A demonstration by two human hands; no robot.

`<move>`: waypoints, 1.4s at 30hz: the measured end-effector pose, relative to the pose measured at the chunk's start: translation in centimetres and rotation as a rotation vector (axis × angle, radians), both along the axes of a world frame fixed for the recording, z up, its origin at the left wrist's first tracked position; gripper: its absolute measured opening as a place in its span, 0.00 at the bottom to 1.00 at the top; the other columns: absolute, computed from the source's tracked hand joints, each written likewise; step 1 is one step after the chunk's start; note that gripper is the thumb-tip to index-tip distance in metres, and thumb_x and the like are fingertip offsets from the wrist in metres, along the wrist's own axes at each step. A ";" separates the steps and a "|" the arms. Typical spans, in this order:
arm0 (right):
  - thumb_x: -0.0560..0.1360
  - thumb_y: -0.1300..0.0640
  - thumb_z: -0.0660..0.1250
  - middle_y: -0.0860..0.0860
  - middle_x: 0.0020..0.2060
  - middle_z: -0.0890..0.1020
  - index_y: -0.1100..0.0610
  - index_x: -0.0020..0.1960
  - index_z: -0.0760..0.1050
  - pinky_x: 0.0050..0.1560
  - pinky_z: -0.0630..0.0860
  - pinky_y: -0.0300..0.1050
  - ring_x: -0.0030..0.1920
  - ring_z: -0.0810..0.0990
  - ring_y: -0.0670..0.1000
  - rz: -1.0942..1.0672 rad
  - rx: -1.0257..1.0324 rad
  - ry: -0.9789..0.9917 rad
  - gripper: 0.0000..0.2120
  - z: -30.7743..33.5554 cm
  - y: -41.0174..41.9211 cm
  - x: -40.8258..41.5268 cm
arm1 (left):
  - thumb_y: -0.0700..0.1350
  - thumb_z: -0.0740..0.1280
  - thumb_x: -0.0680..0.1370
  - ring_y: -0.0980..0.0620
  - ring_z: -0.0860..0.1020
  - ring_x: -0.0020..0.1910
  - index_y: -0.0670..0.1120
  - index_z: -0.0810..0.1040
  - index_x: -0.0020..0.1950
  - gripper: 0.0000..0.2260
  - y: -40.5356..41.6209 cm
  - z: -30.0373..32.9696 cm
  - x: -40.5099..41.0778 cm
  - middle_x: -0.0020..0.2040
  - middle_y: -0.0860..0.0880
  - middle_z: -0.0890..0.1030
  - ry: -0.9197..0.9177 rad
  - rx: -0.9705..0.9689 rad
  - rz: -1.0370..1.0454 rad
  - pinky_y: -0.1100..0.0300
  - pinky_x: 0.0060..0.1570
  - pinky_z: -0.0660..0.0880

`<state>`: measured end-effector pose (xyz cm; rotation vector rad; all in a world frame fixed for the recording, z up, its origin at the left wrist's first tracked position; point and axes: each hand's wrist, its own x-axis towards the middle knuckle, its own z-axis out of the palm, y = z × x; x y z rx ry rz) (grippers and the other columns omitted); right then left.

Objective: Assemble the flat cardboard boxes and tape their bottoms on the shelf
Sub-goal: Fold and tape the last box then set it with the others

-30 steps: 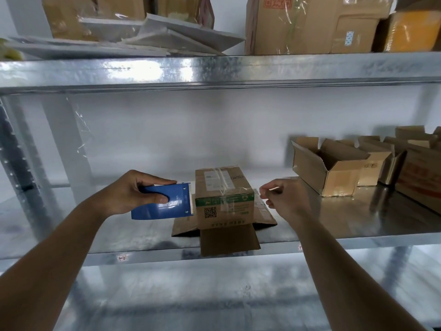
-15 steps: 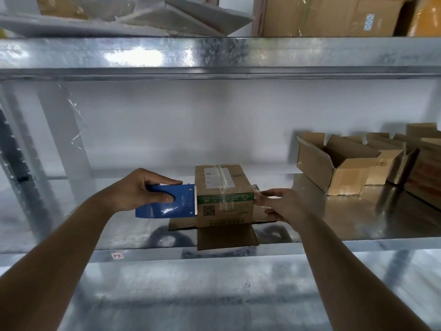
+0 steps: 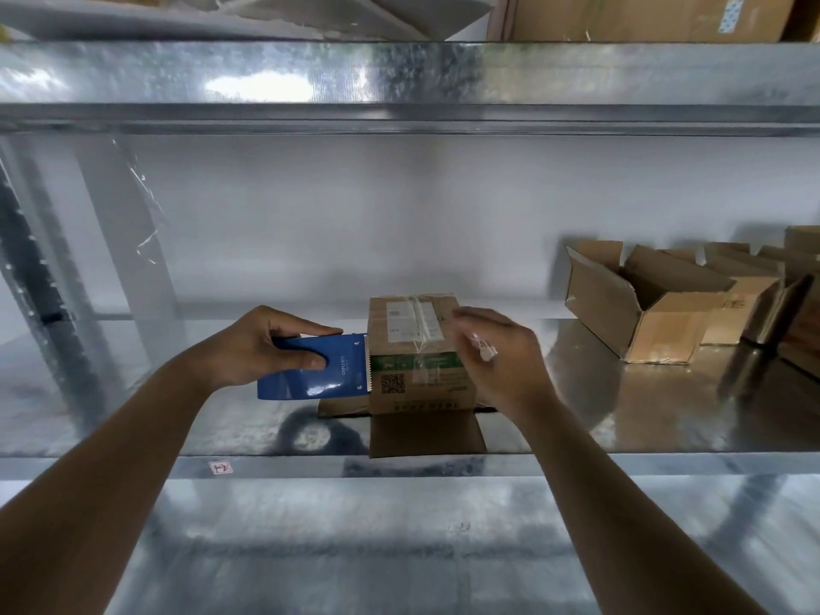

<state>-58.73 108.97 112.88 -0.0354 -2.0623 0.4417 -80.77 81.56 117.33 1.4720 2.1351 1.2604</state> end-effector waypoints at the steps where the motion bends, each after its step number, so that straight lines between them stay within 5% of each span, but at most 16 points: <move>1: 0.82 0.52 0.66 0.49 0.63 0.84 0.55 0.66 0.82 0.62 0.81 0.42 0.63 0.82 0.47 0.035 0.052 -0.102 0.15 -0.2 -0.2 -0.4 | 0.39 0.76 0.74 0.52 0.84 0.60 0.49 0.82 0.67 0.22 0.0 0.0 0.2 0.59 0.52 0.86 -0.002 0.005 -0.001 0.55 0.59 0.82; 4: 0.84 0.44 0.59 0.45 0.68 0.80 0.49 0.71 0.78 0.68 0.78 0.54 0.70 0.77 0.48 -0.002 0.115 -0.313 0.20 -1.2 -0.7 -1.5 | 0.38 0.76 0.74 0.53 0.84 0.60 0.48 0.82 0.67 0.22 -0.1 0.2 0.4 0.59 0.53 0.86 -0.011 0.006 0.001 0.57 0.60 0.81; 8: 0.83 0.40 0.54 0.44 0.69 0.79 0.47 0.72 0.77 0.74 0.73 0.52 0.73 0.74 0.45 -0.054 0.139 -0.323 0.24 -1.9 -1.0 -1.5 | 0.38 0.76 0.74 0.55 0.83 0.61 0.48 0.82 0.67 0.21 -0.8 0.3 1.0 0.60 0.54 0.86 0.007 -0.040 -0.007 0.60 0.60 0.80; 23: 0.84 0.46 0.64 0.45 0.67 0.81 0.47 0.70 0.79 0.66 0.80 0.52 0.69 0.78 0.47 -0.080 0.126 -0.304 0.17 -1.3 -1.6 -1.3 | 0.47 0.77 0.71 0.54 0.83 0.60 0.52 0.82 0.68 0.24 -3.3 1.8 1.5 0.59 0.54 0.86 0.074 -0.051 0.058 0.49 0.63 0.80; 28: 0.81 0.36 0.62 0.45 0.67 0.81 0.48 0.69 0.80 0.62 0.82 0.52 0.68 0.79 0.48 -0.118 0.057 -0.352 0.24 -0.7 -2.3 -1.2 | 0.48 0.77 0.71 0.55 0.83 0.60 0.56 0.83 0.66 0.23 -2.8 0.9 0.9 0.59 0.57 0.86 0.075 -0.043 0.092 0.51 0.62 0.81; 38: 0.78 0.29 0.60 0.49 0.57 0.85 0.50 0.58 0.81 0.45 0.83 0.46 0.46 0.82 0.50 -0.417 0.077 -0.524 0.27 1.5 -5.8 -2.8 | 0.55 0.78 0.68 0.53 0.84 0.59 0.65 0.85 0.59 0.19 -2.3 -0.9 1.0 0.58 0.55 0.86 -0.057 0.039 0.028 0.50 0.62 0.81; 42: 0.84 0.37 0.56 0.54 0.68 0.77 0.45 0.75 0.66 0.58 0.80 0.55 0.59 0.82 0.56 -0.480 0.229 -0.525 0.23 1.2 -7.3 -4.4 | 0.50 0.77 0.70 0.52 0.84 0.59 0.62 0.85 0.60 0.18 -1.9 -1.4 0.8 0.58 0.53 0.86 -0.084 0.061 0.013 0.48 0.62 0.80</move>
